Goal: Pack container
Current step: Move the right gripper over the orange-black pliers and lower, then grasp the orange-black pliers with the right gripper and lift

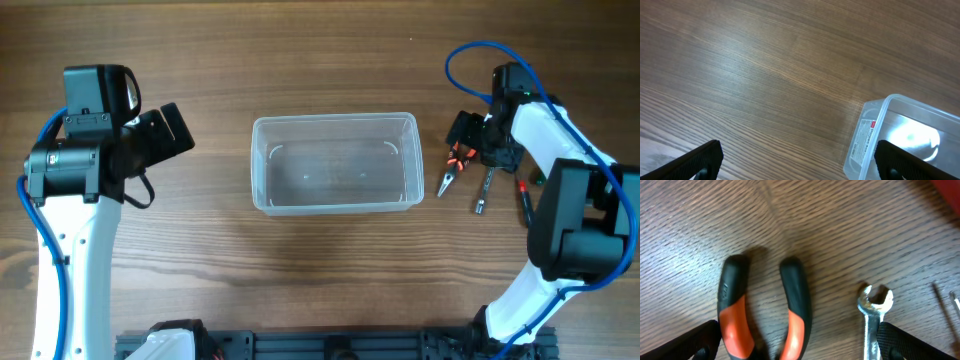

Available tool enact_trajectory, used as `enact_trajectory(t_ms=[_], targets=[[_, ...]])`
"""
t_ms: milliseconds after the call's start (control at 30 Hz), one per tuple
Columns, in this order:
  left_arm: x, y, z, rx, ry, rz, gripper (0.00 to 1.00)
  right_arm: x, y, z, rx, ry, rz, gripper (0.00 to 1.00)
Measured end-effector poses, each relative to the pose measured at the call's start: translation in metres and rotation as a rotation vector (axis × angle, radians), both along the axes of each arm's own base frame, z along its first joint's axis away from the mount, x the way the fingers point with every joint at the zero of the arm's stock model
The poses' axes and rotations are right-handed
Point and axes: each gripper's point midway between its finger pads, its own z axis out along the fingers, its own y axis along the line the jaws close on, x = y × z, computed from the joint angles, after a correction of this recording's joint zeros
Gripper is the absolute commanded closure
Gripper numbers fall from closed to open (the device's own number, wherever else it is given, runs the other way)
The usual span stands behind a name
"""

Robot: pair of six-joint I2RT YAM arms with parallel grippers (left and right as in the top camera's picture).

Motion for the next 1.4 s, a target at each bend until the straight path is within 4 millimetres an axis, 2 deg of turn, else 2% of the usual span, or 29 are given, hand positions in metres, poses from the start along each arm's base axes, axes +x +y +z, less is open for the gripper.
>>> enact_trajectory(t_ms=[333,567,667,767,900,1100,1200,1300,1400], targets=[[0.0,0.0,0.0,-0.005,-0.001,0.006,0.0,-0.002,-0.002,-0.006,0.001,0.017,0.042,0.01],[0.0,0.0,0.0,-0.005,-0.001,0.006,0.0,-0.004,0.003,-0.006,0.019,0.028,0.113,0.08],[0.0,0.0,0.0,-0.005,-0.001,0.006,0.0,-0.007,0.011,-0.006,0.021,0.04,0.148,0.1],[0.0,0.0,0.0,-0.005,-0.001,0.007,0.0,-0.008,0.025,-0.007,0.022,0.049,0.189,0.18],[0.0,0.0,0.0,-0.005,-0.001,0.007,0.0,-0.008,0.036,-0.007,0.029,0.049,0.211,0.22],[0.0,0.0,0.0,-0.005,-0.001,0.007,0.0,-0.007,0.038,-0.006,0.045,0.046,0.207,0.12],[0.0,0.0,0.0,-0.005,-0.001,0.007,0.0,-0.006,0.039,-0.005,0.051,0.043,0.202,0.1],[0.0,0.0,0.0,-0.005,-0.001,0.007,0.0,-0.007,0.039,-0.005,0.05,0.047,0.198,0.01],[0.0,0.0,0.0,-0.005,-0.001,0.007,0.0,-0.021,0.032,-0.002,0.014,0.128,0.184,0.0]])
